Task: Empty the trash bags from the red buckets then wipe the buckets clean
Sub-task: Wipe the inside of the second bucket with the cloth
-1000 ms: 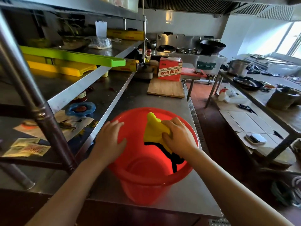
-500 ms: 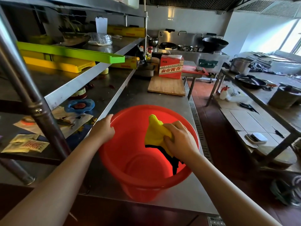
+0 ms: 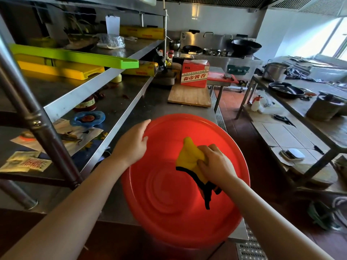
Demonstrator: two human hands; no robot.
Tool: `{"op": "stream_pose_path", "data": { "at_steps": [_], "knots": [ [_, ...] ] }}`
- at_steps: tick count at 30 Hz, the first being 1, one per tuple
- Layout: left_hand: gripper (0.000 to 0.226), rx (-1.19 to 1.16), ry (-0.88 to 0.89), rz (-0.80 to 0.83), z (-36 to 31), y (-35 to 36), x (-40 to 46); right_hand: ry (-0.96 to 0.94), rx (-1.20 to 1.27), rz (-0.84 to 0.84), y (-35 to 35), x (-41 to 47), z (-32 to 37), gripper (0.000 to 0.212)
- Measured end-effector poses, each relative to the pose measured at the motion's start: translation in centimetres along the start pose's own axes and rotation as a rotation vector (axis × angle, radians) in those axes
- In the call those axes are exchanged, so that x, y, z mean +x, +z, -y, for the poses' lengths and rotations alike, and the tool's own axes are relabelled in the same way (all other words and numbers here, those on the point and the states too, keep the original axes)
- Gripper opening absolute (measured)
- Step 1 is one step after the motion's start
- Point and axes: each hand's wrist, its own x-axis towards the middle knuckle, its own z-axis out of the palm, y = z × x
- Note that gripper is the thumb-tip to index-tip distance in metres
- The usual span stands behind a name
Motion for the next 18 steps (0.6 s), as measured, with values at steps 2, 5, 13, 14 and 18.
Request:
{"op": "stream_pose_path", "data": {
  "at_steps": [2,5,13,14,18],
  "knots": [
    [0.058,0.029,0.057,0.010,-0.8,0.3,-0.1,0.035,-0.063,0.052,0.3,0.3,-0.6,0.043],
    [0.060,0.094,0.150,0.007,-2.0,0.7,-0.4,0.080,-0.186,0.132,1.5,0.9,-1.2,0.042],
    [0.063,0.182,0.252,-0.030,-4.4,1.0,-2.1,0.030,-0.381,0.137,7.6,2.7,-1.6,0.042],
    [0.064,0.189,0.252,-0.030,-4.5,1.0,-2.4,0.040,-0.363,0.195,8.5,3.0,-1.8,0.044],
    [0.070,0.202,0.298,-0.028,-4.7,1.0,-3.1,0.068,-0.335,0.048,12.1,3.7,-3.7,0.017]
  ]
}}
